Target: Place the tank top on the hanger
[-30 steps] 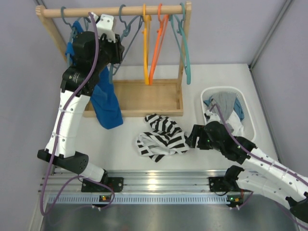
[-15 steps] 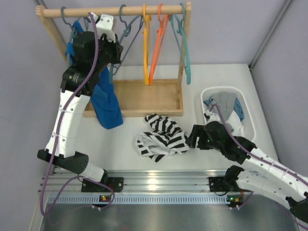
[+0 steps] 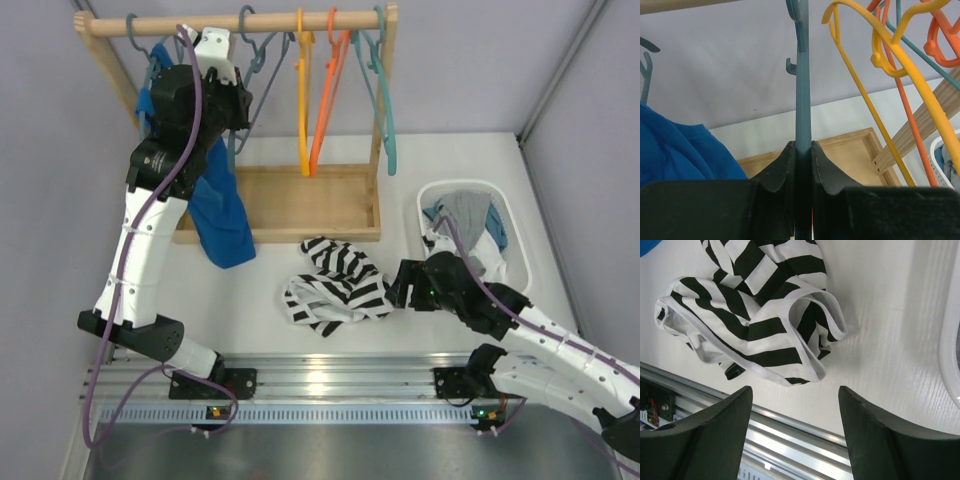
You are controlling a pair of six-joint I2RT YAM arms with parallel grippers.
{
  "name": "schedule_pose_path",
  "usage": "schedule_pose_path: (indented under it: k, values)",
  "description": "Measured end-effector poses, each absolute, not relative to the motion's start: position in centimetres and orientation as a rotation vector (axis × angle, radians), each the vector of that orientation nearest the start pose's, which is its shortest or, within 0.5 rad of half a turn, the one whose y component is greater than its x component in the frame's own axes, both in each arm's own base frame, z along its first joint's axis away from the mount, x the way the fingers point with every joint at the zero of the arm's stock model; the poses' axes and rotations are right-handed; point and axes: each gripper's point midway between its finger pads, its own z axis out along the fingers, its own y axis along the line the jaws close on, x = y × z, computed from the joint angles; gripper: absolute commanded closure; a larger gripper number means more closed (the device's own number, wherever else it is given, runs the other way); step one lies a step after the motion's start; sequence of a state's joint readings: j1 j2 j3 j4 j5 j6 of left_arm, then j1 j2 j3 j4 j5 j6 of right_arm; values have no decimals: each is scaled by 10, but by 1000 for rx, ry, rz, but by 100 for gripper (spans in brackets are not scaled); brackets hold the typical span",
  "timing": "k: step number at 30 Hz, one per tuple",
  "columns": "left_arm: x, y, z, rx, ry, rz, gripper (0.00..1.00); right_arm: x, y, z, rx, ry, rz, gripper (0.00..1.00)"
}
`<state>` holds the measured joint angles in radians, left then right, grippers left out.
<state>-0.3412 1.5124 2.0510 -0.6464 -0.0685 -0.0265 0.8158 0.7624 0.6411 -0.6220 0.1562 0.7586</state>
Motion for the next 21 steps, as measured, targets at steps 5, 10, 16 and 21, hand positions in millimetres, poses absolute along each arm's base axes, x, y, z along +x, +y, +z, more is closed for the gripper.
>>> schedule_pose_path:
  k: [5, 10, 16, 21]
  values:
    - [408, -130, 492, 194, 1647, -210, 100, 167, 179, 130, 11, 2397, 600, 30]
    - [409, -129, 493, 188, 1643, -204, 100, 167, 179, 130, 11, 2397, 600, 30]
    - [402, -127, 500, 180, 1609, -209, 100, 166, 178, 125, 1, 2409, 586, 30]
    - [395, -125, 507, 178, 1590, -212, 100, 165, 178, 122, -2, 2419, 581, 30]
